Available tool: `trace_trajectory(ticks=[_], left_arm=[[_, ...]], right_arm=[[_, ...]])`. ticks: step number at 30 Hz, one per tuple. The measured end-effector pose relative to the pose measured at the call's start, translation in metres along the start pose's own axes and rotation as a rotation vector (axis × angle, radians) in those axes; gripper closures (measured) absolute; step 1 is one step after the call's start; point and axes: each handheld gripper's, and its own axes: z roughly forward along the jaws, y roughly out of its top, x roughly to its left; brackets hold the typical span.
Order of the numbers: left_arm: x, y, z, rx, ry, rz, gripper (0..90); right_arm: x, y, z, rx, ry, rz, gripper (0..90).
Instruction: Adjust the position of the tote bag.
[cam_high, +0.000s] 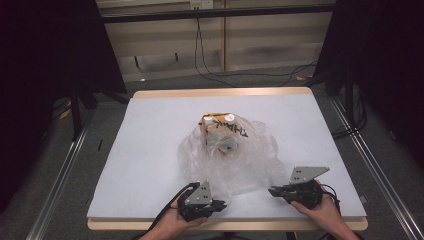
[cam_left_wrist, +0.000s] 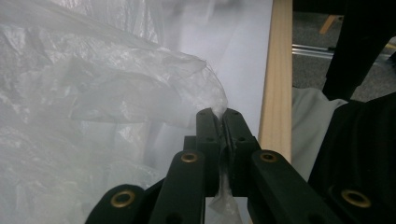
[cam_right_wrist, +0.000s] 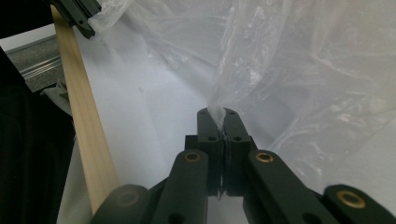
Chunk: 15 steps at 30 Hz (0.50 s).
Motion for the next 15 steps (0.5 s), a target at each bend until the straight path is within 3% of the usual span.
trace_trajectory(ticks=[5, 9, 15], left_arm=[[-0.001, 0.001, -0.005, -0.059, -0.010, -0.001, 88.2], [-0.001, 0.003, -0.010, -0.077, -0.021, -0.008, 88.3], [0.001, 0.004, -0.016, -0.081, 0.014, -0.011, 88.3]], right_arm=[[0.000, 0.001, -0.001, 0.002, -0.010, -0.002, 89.0], [-0.001, 0.003, -0.008, -0.038, -0.011, -0.003, 89.1], [-0.002, 0.002, -0.011, -0.056, -0.012, 0.002, 89.3]])
